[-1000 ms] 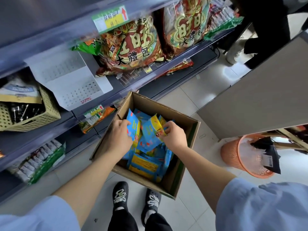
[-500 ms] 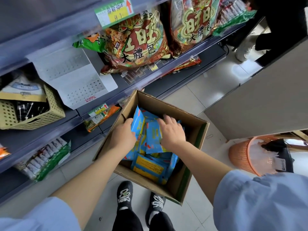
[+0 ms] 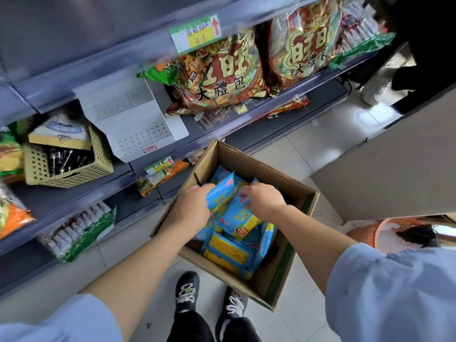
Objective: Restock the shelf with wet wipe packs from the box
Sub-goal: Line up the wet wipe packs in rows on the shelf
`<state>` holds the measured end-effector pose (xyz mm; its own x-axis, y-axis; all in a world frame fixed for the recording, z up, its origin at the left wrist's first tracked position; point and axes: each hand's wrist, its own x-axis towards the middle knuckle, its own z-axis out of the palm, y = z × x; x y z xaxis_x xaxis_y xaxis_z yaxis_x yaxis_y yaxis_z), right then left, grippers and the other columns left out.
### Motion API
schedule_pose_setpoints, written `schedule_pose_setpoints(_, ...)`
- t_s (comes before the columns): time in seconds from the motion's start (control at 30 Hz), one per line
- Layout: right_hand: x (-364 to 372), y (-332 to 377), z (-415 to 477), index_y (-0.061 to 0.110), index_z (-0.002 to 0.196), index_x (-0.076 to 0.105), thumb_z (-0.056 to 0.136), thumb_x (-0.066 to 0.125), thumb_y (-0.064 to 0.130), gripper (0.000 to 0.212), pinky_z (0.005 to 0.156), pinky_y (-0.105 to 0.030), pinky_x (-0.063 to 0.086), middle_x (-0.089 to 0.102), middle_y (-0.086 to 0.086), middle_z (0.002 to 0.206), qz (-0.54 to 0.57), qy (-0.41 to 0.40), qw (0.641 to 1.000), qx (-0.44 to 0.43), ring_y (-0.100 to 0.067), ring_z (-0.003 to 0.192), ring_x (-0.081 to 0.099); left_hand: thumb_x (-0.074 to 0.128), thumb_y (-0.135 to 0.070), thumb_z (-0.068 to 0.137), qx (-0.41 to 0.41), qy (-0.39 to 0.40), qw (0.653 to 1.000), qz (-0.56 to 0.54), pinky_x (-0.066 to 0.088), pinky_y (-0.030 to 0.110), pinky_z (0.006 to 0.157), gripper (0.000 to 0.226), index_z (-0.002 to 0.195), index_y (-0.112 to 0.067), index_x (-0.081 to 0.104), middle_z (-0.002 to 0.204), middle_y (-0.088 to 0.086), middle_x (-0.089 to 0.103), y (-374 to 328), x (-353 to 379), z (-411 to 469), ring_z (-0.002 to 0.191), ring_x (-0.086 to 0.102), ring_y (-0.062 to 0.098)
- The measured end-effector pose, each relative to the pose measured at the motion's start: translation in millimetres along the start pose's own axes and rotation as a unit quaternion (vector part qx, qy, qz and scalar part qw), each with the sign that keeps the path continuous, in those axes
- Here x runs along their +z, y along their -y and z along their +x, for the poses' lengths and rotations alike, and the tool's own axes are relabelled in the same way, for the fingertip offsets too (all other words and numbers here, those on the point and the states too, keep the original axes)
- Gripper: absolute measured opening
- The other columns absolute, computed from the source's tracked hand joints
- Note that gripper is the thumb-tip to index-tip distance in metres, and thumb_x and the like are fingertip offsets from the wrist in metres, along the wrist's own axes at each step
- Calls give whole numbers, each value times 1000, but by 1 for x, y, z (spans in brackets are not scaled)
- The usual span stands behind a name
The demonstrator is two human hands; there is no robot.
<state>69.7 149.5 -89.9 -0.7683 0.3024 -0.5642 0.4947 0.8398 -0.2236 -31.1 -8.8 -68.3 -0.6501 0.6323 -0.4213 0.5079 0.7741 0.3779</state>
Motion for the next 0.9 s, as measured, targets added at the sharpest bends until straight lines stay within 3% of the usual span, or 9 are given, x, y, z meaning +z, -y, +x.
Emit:
schedule_pose_setpoints(0.13,-29,10,-17,28,122,60,93,58,27,30,86,-36,47,62,-1,120,11,-6,1000,-12,-25,112,56,53,-11,93,-18,-41,999,-28,51,39,74,26,115,-25,57,113,1,62,-5,-34,-13,97,59,24)
schedule_pose_setpoints(0.23,-62,26,-32,29,117,60,90,60,34,28,77,-33,42,64,-4,111,28,-52,998,-32,-28,106,57,54,-12,93,-25,-82,995,-55,51,40,78,16,106,-21,58,110,0,64,-8,-70,-29,96,59,24)
schedule_pose_setpoints(0.4,-125,65,-60,28,108,59,90,63,33,19,65,-29,33,57,2,91,56,-88,990,-92,-24,91,57,57,-12,92,-40,-167,981,-85,46,34,82,18,105,-21,65,116,0,65,-4,-139,-58,104,58,23)
schedule_pose_setpoints(0.6,-189,130,-91,28,100,64,86,68,33,16,66,-30,45,64,5,97,66,-147,972,-168,-18,89,61,59,-8,90,-22,-266,959,-93,41,31,76,17,100,-17,69,101,0,59,13,-224,-111,94,56,23)
schedule_pose_setpoints(0.9,-256,247,-140,28,87,64,79,75,28,14,68,-33,50,62,5,82,93,-208,944,-240,-17,80,60,60,-9,91,-38,-390,914,-109,42,31,78,20,103,-20,71,96,-4,53,63,-328,-201,90,52,16)
